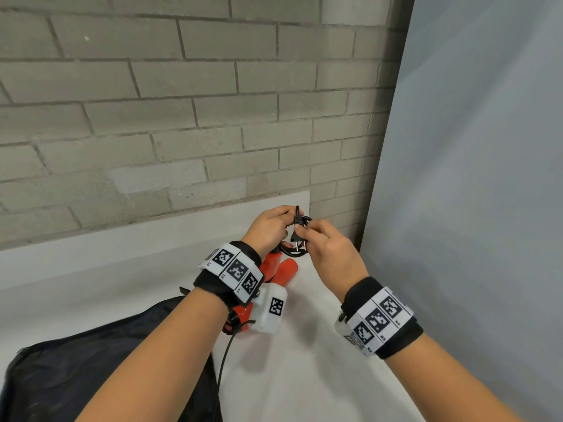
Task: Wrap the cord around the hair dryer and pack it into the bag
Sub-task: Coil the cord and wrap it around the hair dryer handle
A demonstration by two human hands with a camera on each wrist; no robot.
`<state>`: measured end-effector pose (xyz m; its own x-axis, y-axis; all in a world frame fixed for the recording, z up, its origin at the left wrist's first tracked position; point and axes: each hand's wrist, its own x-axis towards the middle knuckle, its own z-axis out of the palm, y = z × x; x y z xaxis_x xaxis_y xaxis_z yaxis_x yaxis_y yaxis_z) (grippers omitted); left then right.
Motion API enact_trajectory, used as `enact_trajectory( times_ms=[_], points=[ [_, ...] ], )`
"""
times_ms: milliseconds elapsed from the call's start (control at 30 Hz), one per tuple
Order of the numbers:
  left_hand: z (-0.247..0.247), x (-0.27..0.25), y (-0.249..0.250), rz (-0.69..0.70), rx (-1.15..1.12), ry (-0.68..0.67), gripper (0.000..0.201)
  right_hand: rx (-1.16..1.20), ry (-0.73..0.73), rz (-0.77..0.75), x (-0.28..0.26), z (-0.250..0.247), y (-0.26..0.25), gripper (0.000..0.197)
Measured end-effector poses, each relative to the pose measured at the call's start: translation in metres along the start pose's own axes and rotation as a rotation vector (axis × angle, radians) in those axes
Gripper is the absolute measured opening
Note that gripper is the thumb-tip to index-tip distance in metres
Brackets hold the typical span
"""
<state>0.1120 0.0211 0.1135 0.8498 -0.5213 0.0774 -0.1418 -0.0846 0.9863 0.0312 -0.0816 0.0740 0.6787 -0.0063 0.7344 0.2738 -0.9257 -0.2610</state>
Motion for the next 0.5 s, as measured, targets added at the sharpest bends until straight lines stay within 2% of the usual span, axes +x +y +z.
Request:
enact_trajectory(
  times_ms=[233, 500],
  points=[
    [-0.004, 0.0042, -0.0035, -0.005, -0.041, -0.024, 0.029, -0.07, -0.016, -0.063, -0.0031, 0.004, 0.0012, 0.034],
    [0.0022, 0.0017, -0.002, 0.011, 0.014, -0.056, 0.022, -0.086, 0.072, 0.039, 0.002, 0.009, 0.0024, 0.015]
  ],
)
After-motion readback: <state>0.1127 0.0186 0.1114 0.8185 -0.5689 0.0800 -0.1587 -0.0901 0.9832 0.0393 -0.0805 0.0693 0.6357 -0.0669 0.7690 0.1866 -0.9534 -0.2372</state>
